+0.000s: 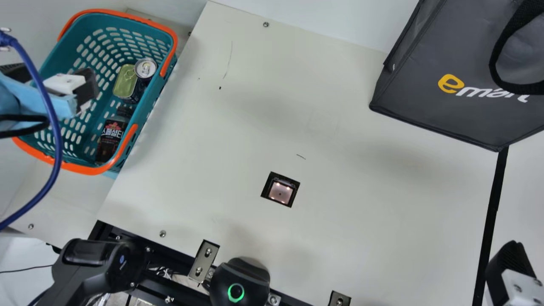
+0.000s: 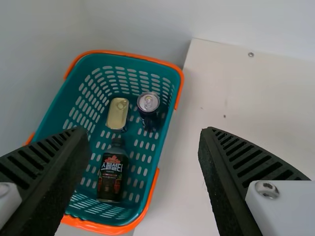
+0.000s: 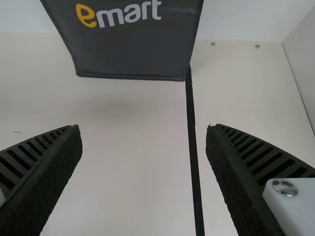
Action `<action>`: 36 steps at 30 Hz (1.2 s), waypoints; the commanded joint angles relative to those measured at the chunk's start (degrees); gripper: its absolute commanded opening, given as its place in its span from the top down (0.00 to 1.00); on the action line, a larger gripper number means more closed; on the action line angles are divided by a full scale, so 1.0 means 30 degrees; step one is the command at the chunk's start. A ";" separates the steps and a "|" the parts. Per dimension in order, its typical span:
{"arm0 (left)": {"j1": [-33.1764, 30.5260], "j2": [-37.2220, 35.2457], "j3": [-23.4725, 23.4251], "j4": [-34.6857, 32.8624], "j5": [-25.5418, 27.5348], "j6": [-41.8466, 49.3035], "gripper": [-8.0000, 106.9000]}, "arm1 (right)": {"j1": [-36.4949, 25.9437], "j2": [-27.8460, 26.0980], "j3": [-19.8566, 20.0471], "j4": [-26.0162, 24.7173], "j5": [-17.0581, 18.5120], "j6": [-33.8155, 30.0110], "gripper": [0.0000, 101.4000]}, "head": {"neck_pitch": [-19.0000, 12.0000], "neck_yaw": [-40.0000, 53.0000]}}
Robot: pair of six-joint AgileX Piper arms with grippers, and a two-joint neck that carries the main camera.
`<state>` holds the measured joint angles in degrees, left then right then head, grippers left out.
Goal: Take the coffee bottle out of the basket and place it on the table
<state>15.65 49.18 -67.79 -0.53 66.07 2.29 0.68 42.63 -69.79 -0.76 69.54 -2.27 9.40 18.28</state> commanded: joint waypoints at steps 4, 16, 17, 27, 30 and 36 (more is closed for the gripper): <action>0.1443 0.0465 -0.0012 -0.0223 -0.0386 0.0427 0.15 | 0.0000 0.0000 0.0000 0.0000 0.0000 0.0000 0.10 | -0.0494 0.0046; 0.4415 0.1851 0.0014 -0.1120 -0.1339 0.2346 0.15 | 0.0000 0.0000 0.0000 0.0000 0.0000 0.0000 0.10 | -0.0494 0.0046; 0.4601 0.1963 0.0024 -0.1154 -0.1416 0.2486 0.15 | 0.0000 0.0000 0.0000 0.0000 0.0000 0.0000 0.10 | -0.0494 0.0046; 0.6228 0.3154 0.0539 -0.1600 -0.2049 0.3702 0.15 | 0.0000 0.0000 0.0000 0.0000 0.0023 0.0000 0.10 | -0.0494 0.0046; 0.6491 0.3558 0.0793 -0.1744 -0.2308 0.4044 0.15 | 0.0000 0.0000 0.0000 0.0000 0.0023 0.0000 0.10 | -0.0494 0.0046; 0.6938 0.4499 0.1273 -0.2031 -0.2983 0.4863 0.15 | 0.0000 0.0000 0.0000 0.0000 0.0023 0.0000 0.10 | -0.0494 0.0046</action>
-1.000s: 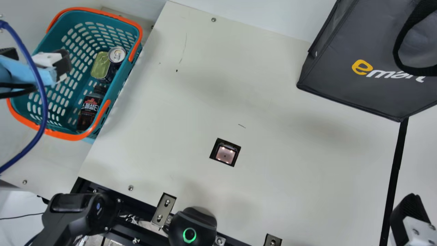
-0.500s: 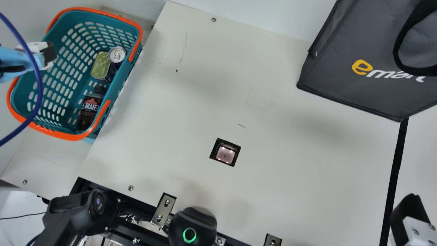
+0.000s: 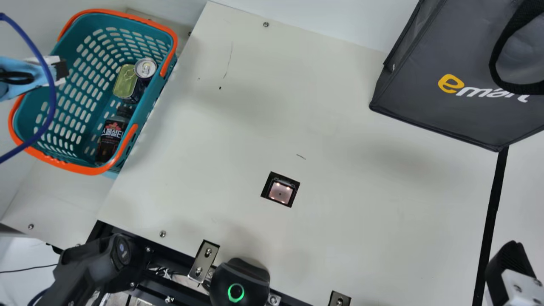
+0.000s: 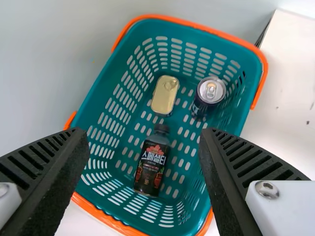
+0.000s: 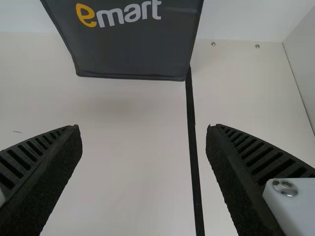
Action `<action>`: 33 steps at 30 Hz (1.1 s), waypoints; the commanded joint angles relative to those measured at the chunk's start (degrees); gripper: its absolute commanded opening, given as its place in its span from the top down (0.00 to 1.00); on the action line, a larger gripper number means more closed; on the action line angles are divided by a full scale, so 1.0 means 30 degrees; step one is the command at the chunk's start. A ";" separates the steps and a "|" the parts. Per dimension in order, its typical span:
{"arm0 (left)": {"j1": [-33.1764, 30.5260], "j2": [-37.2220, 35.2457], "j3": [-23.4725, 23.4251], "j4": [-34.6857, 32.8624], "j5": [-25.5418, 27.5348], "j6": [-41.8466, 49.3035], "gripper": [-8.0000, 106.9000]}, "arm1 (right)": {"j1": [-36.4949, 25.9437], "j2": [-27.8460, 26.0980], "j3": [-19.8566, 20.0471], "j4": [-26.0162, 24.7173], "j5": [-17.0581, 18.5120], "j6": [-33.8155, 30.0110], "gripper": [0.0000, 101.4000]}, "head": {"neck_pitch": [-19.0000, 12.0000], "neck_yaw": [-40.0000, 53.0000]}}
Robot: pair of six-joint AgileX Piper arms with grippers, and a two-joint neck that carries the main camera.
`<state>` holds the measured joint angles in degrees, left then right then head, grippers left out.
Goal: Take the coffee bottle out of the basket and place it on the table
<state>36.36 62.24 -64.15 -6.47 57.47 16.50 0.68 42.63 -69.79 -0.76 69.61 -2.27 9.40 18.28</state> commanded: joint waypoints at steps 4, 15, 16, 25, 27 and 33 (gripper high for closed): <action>0.0315 0.0880 0.0302 -0.0260 -0.0666 0.0740 0.15 | 0.0000 0.0000 0.0000 0.0000 0.0000 0.0000 0.10 | -0.0494 0.0046; 0.0989 0.2692 0.0778 -0.0846 -0.1795 0.2617 0.15 | 0.0000 0.0000 0.0000 0.0000 0.0000 0.0000 0.10 | -0.0494 0.0046; 0.1050 0.2843 0.0829 -0.0897 -0.1884 0.2766 0.15 | 0.0000 0.0000 0.0000 0.0000 0.0000 0.0000 0.10 | -0.0494 0.0046; 0.1322 0.4141 0.1272 -0.1251 -0.2656 0.3786 0.15 | 0.0000 0.0000 0.0000 0.0000 0.0000 0.0000 0.10 | -0.0494 0.0046; 0.1310 0.4433 0.1354 -0.1270 -0.2850 0.3914 0.15 | 0.0000 0.0000 0.0000 0.0000 0.0000 0.0000 0.10 | -0.0494 0.0046; 0.1189 0.5206 0.1550 -0.1276 -0.3386 0.4084 0.15 | 0.0000 0.0000 0.0000 0.0000 0.0000 0.0000 0.10 | -0.0494 0.0046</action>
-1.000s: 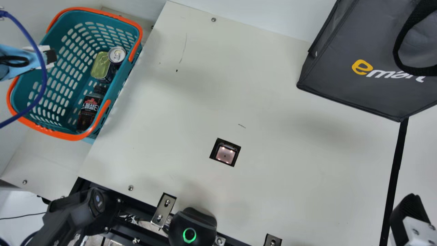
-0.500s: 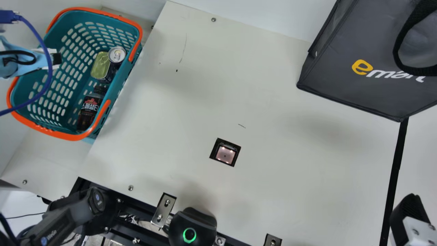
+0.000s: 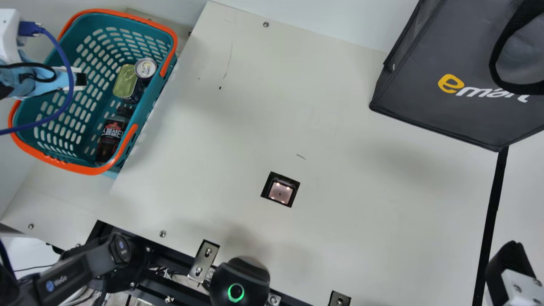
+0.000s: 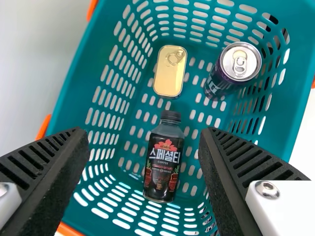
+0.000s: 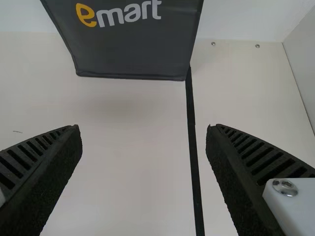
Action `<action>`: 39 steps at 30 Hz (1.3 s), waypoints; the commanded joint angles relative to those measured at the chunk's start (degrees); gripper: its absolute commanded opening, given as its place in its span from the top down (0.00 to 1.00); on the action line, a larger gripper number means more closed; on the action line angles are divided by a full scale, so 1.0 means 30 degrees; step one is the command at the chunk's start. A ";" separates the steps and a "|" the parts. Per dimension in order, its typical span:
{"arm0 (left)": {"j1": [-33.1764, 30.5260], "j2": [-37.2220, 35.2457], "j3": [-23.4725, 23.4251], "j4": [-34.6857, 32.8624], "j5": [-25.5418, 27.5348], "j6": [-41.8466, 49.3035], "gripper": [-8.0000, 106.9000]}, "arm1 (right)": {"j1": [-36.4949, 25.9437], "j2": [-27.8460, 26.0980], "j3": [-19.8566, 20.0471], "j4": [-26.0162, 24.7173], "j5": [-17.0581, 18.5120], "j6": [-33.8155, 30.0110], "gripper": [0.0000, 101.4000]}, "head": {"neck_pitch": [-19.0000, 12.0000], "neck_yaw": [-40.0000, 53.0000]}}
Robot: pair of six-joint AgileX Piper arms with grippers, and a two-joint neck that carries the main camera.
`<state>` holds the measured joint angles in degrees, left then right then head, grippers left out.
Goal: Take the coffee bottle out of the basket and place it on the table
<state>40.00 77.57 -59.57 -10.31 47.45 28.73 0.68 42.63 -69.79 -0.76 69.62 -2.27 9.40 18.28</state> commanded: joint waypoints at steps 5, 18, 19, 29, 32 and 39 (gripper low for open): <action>-0.0088 0.0826 0.0231 0.0070 -0.0611 0.0127 0.15 | 0.0000 0.0000 0.0000 0.0000 0.0000 0.0000 0.10 | -0.0494 0.0046; -0.0216 0.2593 0.1263 0.0115 -0.2547 0.0804 0.15 | 0.0000 0.0000 0.0000 0.0000 0.0000 0.0000 0.10 | -0.0494 0.0046; -0.0243 0.2721 0.1348 0.0110 -0.2697 0.0826 0.15 | 0.0000 0.0000 0.0000 0.0000 0.0000 0.0000 0.10 | -0.0494 0.0046; -0.0540 0.3861 0.1957 0.0097 -0.3923 0.0793 0.15 | 0.0000 0.0000 0.0000 0.0000 0.0000 0.0000 0.10 | -0.0494 0.0046; -0.0613 0.4177 0.2148 0.0068 -0.4281 0.0790 0.15 | 0.0000 0.0000 0.0000 0.0000 0.0000 0.0000 0.10 | -0.0494 0.0046; -0.0728 0.4957 0.2738 -0.0093 -0.5300 0.0936 0.15 | 0.0000 0.0000 0.0000 0.0000 0.0000 0.0000 0.10 | -0.0494 0.0046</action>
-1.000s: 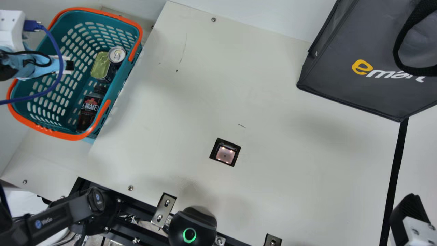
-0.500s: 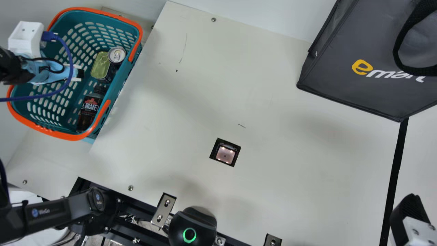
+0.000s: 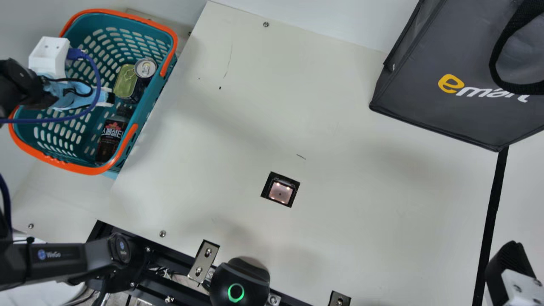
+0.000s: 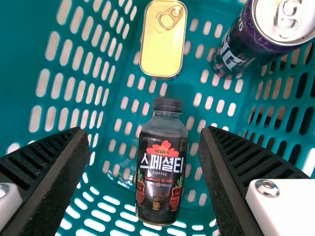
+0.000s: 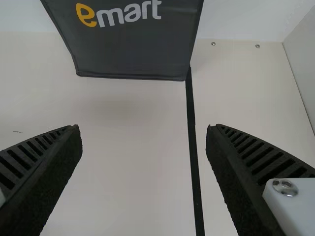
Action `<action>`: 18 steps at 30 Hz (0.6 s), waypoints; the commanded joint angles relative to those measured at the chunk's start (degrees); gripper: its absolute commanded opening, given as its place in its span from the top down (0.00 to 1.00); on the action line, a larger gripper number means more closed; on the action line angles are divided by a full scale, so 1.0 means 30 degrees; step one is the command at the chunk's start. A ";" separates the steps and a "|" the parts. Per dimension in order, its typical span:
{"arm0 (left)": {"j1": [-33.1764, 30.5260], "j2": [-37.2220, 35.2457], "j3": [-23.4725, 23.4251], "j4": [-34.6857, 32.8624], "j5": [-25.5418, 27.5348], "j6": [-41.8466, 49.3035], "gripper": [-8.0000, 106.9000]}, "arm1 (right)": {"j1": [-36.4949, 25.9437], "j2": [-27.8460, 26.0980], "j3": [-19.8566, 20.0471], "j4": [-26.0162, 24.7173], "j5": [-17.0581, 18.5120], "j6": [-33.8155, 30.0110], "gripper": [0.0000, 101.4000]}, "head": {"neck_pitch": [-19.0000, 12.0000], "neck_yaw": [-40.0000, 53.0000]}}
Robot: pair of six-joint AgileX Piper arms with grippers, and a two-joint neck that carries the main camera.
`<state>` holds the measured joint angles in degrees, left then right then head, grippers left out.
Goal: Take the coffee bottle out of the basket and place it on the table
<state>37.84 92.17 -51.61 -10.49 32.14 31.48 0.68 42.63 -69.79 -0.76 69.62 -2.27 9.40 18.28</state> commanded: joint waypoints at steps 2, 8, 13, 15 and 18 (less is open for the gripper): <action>-0.0026 0.0311 0.0247 -0.0094 -0.0472 0.0075 0.15 | 0.0000 0.0000 0.0000 0.0000 0.0000 0.0000 0.10 | -0.0494 0.0046; -0.0133 0.1051 0.0642 -0.0275 -0.1277 0.0133 0.15 | 0.0000 0.0000 0.0000 0.0000 0.0000 0.0000 0.10 | -0.0494 0.0046; -0.0257 0.1820 0.0803 -0.0448 -0.1950 0.0110 0.15 | 0.0000 0.0000 0.0000 0.0000 0.0000 0.0000 0.10 | -0.0494 0.0046; -0.0291 0.2146 0.0816 -0.0509 -0.2209 0.0112 0.15 | 0.0000 0.0000 0.0000 0.0000 0.0000 0.0000 0.10 | -0.0494 0.0046; -0.0338 0.2681 0.0761 -0.0612 -0.2588 0.0119 0.15 | 0.0000 0.0000 0.0000 0.0000 0.0000 0.0000 0.10 | -0.0494 0.0046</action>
<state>36.91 99.76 -49.28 -12.17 24.72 31.81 0.68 42.63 -69.79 -0.76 69.62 -2.27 9.40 18.28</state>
